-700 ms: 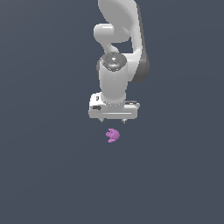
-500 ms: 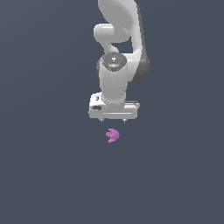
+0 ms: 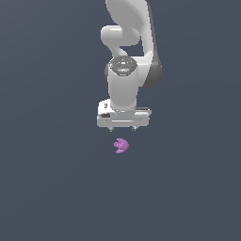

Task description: Pick up the object and move it to a goal position.

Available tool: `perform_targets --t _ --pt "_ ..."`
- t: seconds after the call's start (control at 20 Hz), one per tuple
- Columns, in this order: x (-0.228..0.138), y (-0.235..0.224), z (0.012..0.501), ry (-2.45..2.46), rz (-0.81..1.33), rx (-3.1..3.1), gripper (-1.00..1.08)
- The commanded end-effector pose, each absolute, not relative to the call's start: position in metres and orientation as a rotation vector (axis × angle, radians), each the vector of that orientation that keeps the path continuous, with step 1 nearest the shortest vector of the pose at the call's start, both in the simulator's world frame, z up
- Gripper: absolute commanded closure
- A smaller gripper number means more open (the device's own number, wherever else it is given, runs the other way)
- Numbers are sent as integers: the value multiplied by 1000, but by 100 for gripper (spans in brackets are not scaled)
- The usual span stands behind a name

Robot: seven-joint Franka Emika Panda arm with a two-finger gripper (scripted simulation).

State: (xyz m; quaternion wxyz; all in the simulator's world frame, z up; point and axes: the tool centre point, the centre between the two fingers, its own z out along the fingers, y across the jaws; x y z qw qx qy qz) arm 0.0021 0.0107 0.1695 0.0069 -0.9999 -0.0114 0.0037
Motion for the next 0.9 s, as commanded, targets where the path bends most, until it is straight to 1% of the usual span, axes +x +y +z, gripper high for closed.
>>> perform_targets --t 0.0,0.35,0.85 --pt "2 11 169 -37 12 -3127 -92" --pt "4 10 156 -105 10 -3130 -92" --pt "9 8 103 -361 3 -3120 -92"
